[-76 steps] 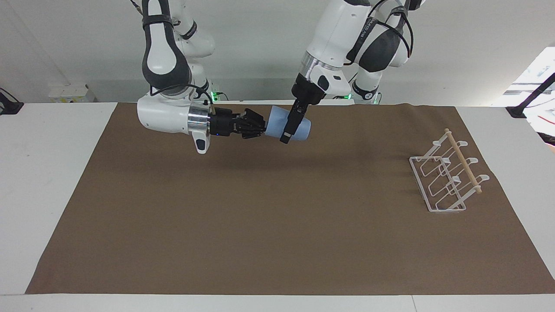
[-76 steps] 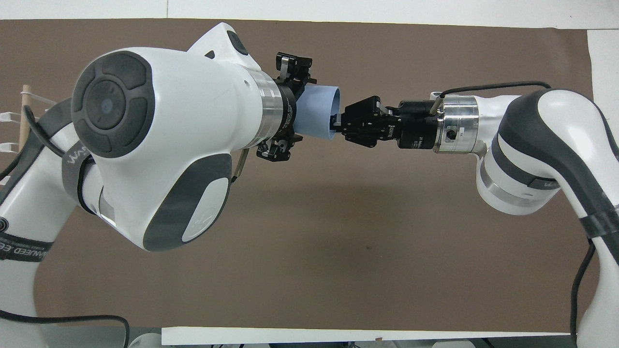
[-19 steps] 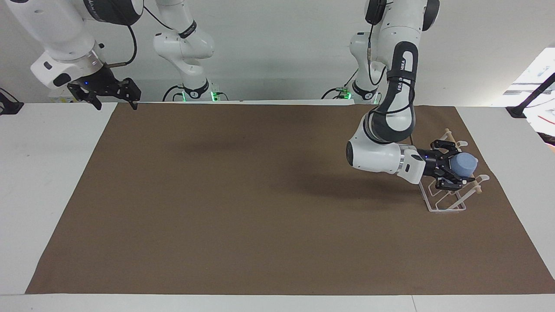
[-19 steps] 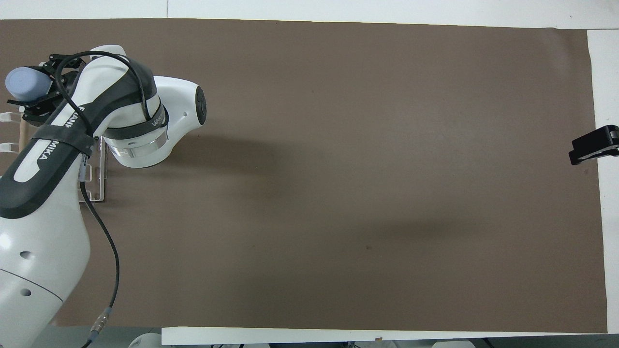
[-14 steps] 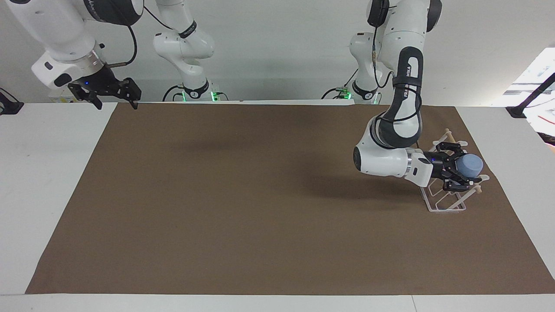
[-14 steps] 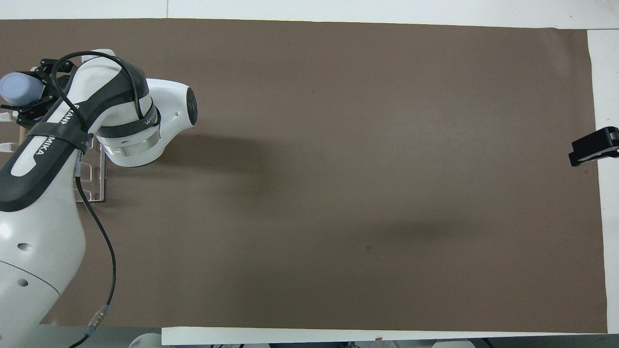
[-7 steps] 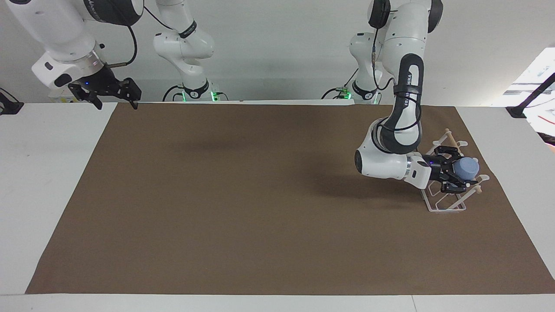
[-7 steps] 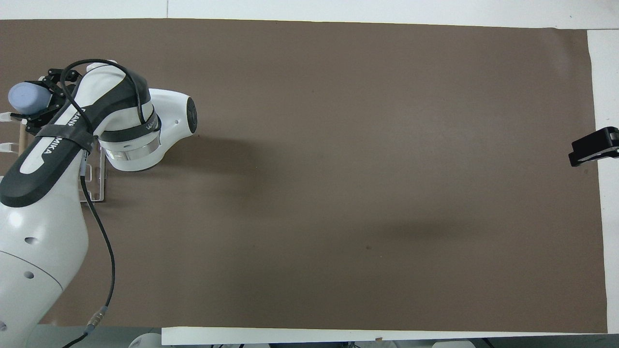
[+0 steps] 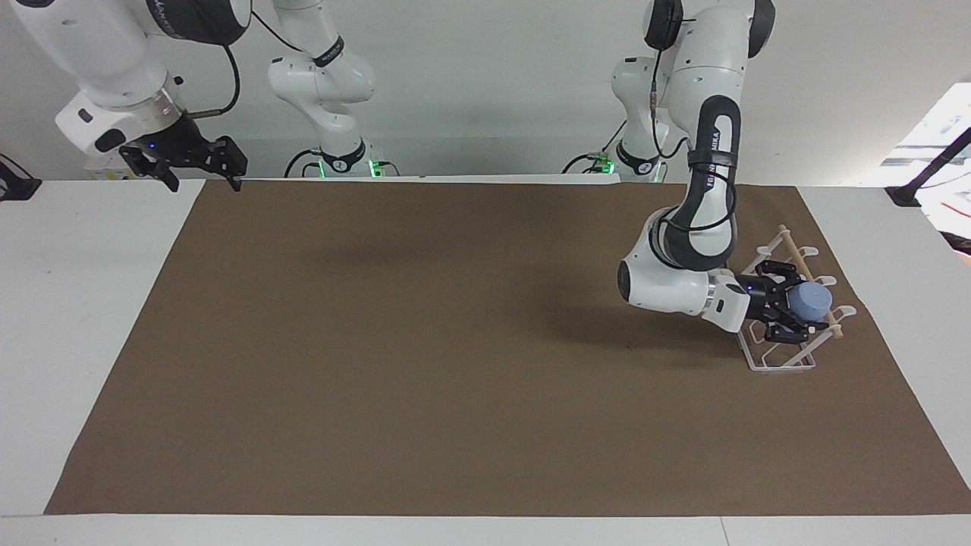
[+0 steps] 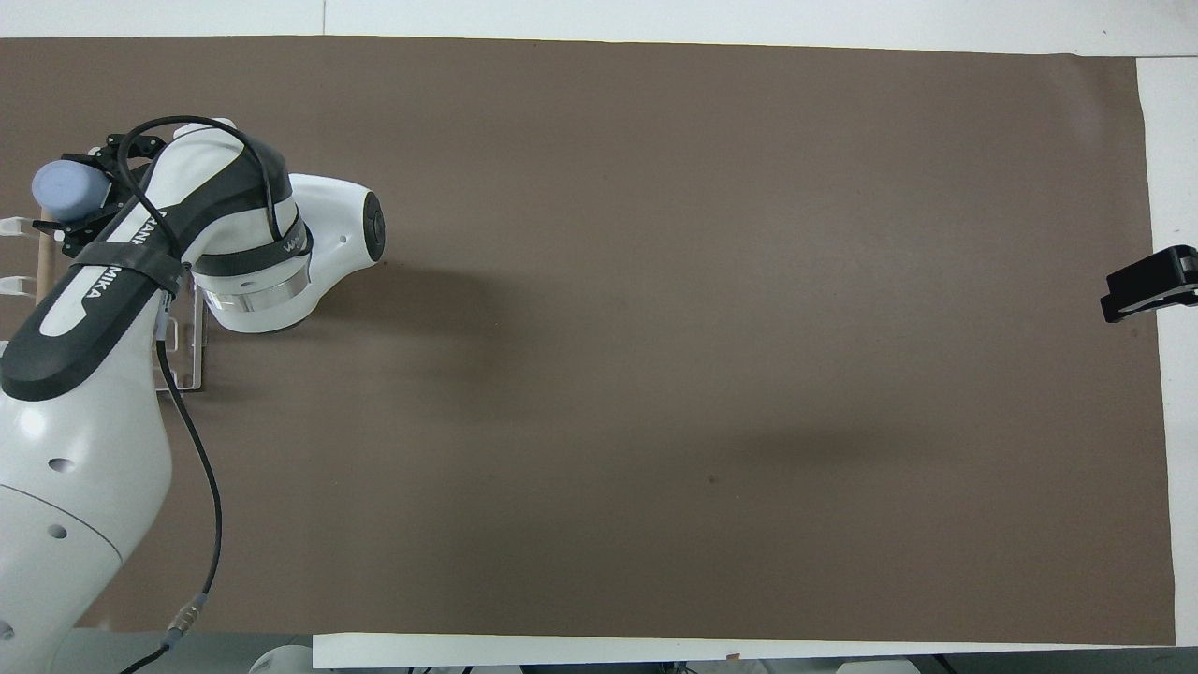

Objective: Hang cup on cup holder
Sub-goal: 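Carry the cup with the left gripper over the wire rack, then lower the cup onto a rack peg and release with the left gripper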

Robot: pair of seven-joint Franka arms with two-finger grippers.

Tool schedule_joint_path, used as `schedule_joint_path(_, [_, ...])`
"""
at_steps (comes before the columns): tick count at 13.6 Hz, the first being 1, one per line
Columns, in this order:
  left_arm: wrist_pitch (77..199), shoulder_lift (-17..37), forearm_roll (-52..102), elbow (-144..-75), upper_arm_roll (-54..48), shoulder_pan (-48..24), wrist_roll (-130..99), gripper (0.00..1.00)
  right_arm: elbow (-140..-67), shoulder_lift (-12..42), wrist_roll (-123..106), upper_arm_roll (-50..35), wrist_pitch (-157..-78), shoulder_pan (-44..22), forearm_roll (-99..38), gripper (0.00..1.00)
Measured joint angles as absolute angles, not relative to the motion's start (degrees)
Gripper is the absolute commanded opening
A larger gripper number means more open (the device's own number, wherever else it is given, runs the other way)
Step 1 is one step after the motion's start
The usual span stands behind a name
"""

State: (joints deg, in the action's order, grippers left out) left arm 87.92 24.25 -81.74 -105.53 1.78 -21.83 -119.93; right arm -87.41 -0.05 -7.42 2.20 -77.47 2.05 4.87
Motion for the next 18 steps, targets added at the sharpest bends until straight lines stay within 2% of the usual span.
schedule_joint_path(4, [88.1,24.2,-81.7,-105.1,1.8,-21.2,-120.1,1.0,-87.4,-0.1,-7.4,2.2,-77.5,2.1,4.9,1.0])
schedule_joint_path(7, [89.5,24.2,-81.7,-102.2,1.5,-21.2,-119.8,1.0,-87.4,-0.1,-7.4,2.2,-77.5,2.1,4.9,1.0])
schedule_joint_path(10, [91.8,23.2,-72.0,-99.4,0.7,-21.4,-114.7,1.0,-87.4,-0.1,-7.4,2.2,-77.5,2.1,4.9,1.0])
schedule_joint_path(15, [97.4,11.8,-57.7,-97.7,1.0,-18.4,-94.8,1.0,-87.4,-0.1,-7.4,2.2,-77.5,2.1,4.9,1.0])
schedule_joint_path(18, [102.2,9.4,-49.3,-96.7,1.3,-12.5,-81.8,1.0,-87.4,-0.1,-7.4,2.2,-77.5,2.1,4.9,1.0])
